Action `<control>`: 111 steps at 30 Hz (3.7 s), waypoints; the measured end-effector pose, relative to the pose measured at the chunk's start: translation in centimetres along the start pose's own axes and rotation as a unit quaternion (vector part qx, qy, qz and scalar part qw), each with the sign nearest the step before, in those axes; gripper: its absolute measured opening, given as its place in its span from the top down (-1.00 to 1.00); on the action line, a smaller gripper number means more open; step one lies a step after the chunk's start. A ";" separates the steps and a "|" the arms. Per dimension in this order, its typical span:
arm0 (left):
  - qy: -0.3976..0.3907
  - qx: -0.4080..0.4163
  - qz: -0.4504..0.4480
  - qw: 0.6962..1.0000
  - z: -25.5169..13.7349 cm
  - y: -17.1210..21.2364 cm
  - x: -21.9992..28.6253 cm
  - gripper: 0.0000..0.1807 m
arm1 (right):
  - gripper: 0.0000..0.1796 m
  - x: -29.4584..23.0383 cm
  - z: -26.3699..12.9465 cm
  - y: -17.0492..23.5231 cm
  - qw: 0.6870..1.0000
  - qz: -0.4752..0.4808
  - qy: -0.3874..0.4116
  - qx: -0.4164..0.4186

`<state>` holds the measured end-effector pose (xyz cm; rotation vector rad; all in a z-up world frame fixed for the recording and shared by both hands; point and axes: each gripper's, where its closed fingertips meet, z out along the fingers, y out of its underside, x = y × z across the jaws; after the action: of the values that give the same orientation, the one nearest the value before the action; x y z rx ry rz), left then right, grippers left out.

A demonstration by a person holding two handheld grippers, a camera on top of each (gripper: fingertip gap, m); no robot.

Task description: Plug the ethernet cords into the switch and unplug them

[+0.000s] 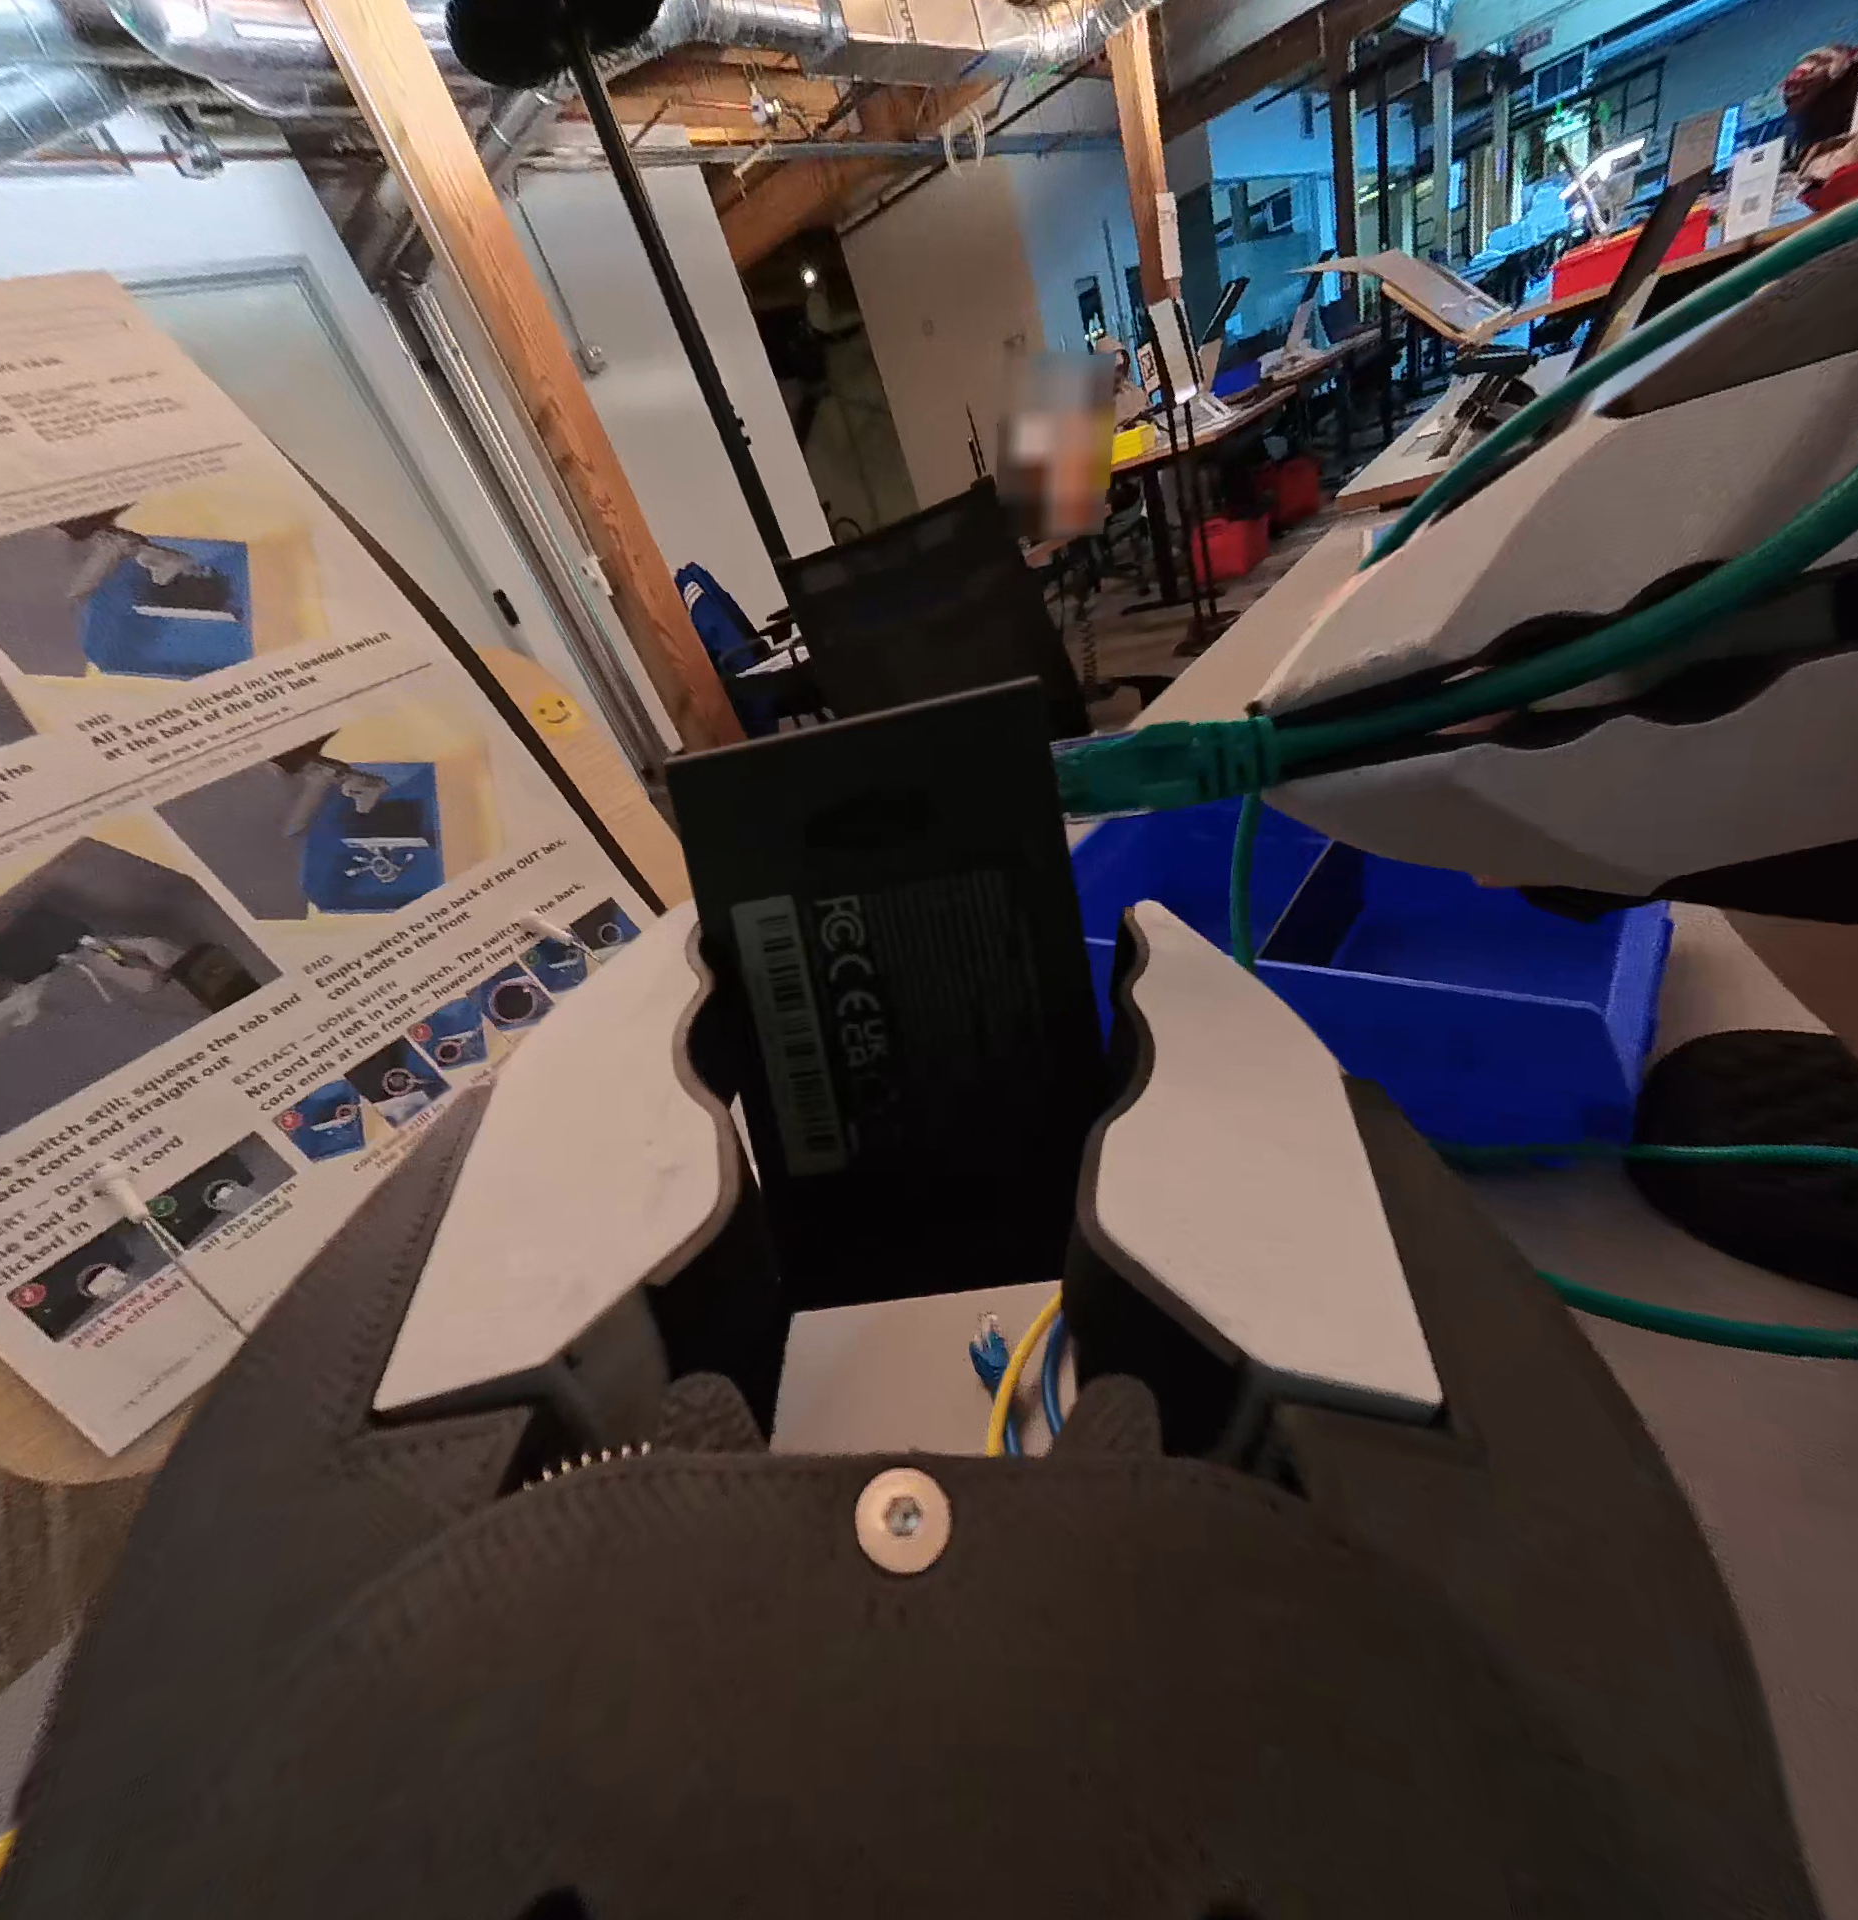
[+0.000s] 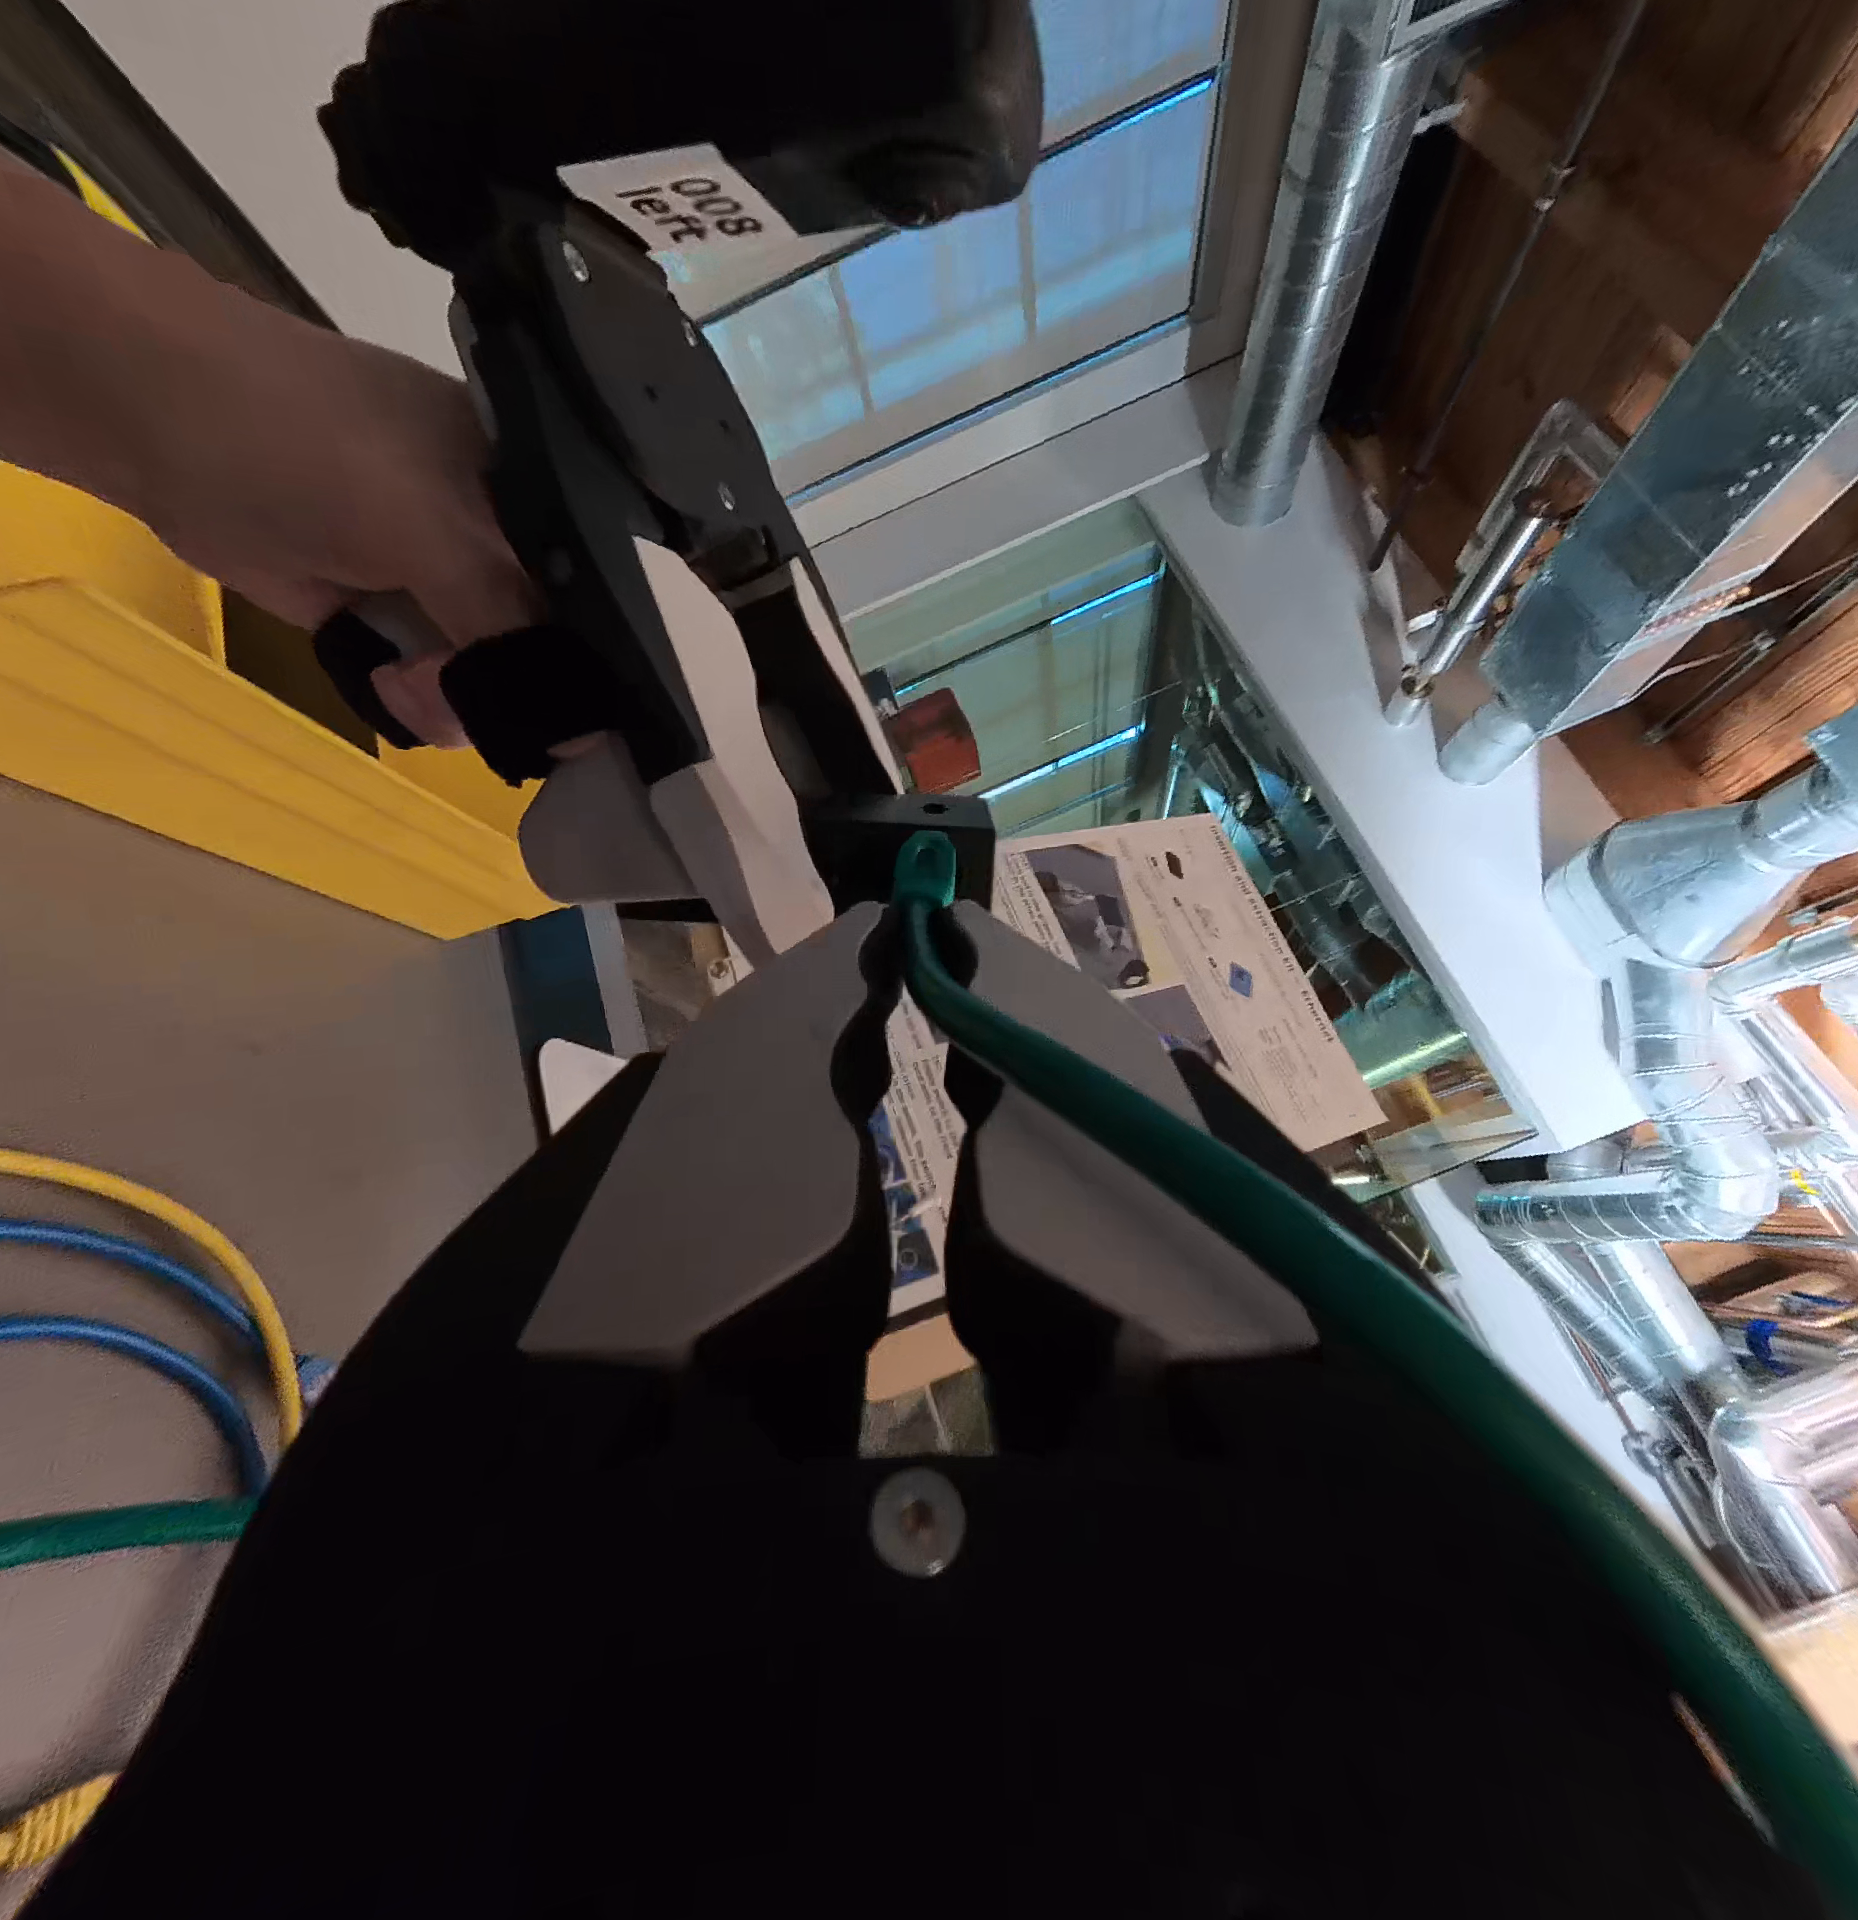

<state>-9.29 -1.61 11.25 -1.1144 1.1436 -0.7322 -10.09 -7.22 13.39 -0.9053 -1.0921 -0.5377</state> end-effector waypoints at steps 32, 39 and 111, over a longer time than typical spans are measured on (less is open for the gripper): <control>-0.158 -0.268 -0.093 0.946 -4.0 5.4 -15.8 0.26 | 0.87 -15.6 -3.5 10.0 0.693 0.562 -0.354 -0.280; -0.145 -0.317 -0.083 0.934 -5.1 7.4 -16.1 0.26 | 0.79 -26.0 -0.5 3.3 0.727 0.515 -0.388 -0.237; 0.324 -0.194 -0.425 0.822 -9.5 4.5 20.0 0.85 | 0.75 -21.5 -10.2 -10.9 0.860 0.508 -0.049 0.026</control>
<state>-12.85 -21.07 0.24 -1.8428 1.3760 -1.7309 -21.46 -22.80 -4.25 -1.3125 -0.5704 0.4225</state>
